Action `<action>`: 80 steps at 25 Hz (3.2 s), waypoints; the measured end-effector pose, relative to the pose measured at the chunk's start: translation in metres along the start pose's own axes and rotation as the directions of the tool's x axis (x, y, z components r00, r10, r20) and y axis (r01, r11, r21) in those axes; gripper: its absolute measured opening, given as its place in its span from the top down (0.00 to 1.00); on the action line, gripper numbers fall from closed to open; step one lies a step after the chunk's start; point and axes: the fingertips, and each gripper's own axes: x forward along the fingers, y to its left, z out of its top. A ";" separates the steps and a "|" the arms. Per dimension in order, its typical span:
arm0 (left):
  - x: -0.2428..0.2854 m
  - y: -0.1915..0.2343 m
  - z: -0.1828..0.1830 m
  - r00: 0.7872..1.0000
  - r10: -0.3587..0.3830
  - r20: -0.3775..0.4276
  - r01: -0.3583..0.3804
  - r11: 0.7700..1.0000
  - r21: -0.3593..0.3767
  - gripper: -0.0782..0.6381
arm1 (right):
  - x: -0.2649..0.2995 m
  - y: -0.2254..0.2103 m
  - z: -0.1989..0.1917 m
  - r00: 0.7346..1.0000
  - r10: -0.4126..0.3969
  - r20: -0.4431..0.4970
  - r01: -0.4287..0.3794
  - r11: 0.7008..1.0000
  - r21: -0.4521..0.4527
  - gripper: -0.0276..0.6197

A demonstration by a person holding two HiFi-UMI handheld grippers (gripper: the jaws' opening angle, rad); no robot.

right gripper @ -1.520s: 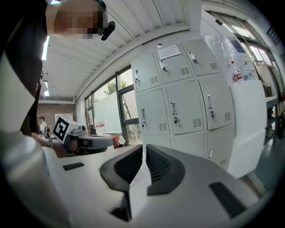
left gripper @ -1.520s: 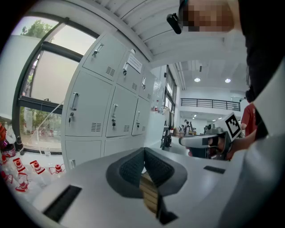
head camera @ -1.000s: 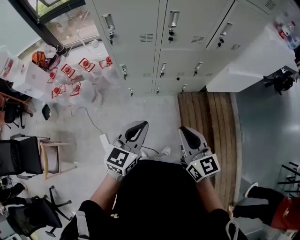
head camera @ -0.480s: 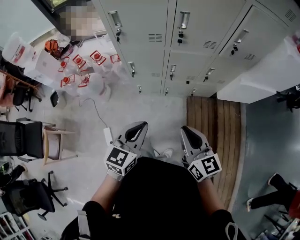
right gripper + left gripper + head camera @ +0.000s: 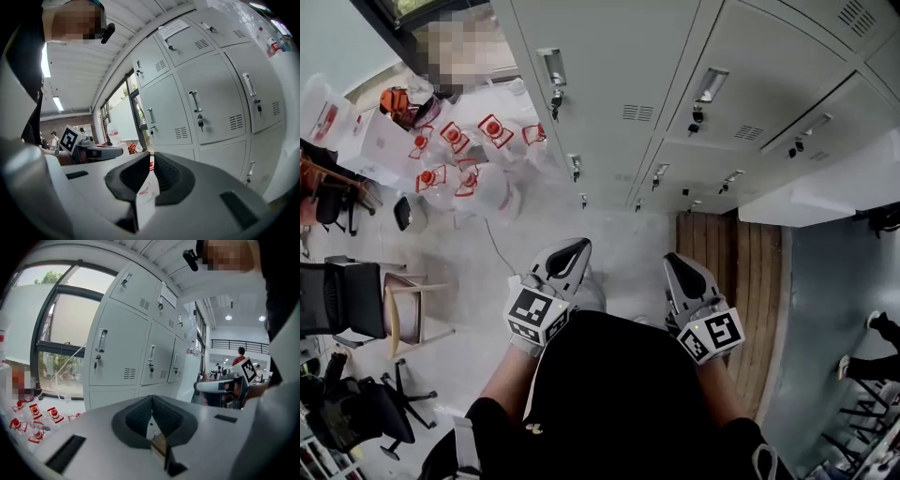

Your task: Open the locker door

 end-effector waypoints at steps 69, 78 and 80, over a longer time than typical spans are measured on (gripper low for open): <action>0.098 0.130 0.079 0.885 -0.131 0.447 0.465 0.212 -0.860 0.83 | 0.052 -0.004 0.006 0.973 -0.232 0.009 0.231 0.971 0.060 0.89; 0.089 0.036 0.057 0.887 -0.196 0.417 0.449 0.164 -0.878 0.84 | -0.035 -0.002 -0.005 0.957 -0.285 0.047 0.278 0.952 0.127 0.89; 0.093 0.015 0.053 0.885 -0.220 0.409 0.445 0.151 -0.882 0.84 | -0.055 -0.005 -0.007 0.946 -0.319 0.058 0.309 0.942 0.132 0.89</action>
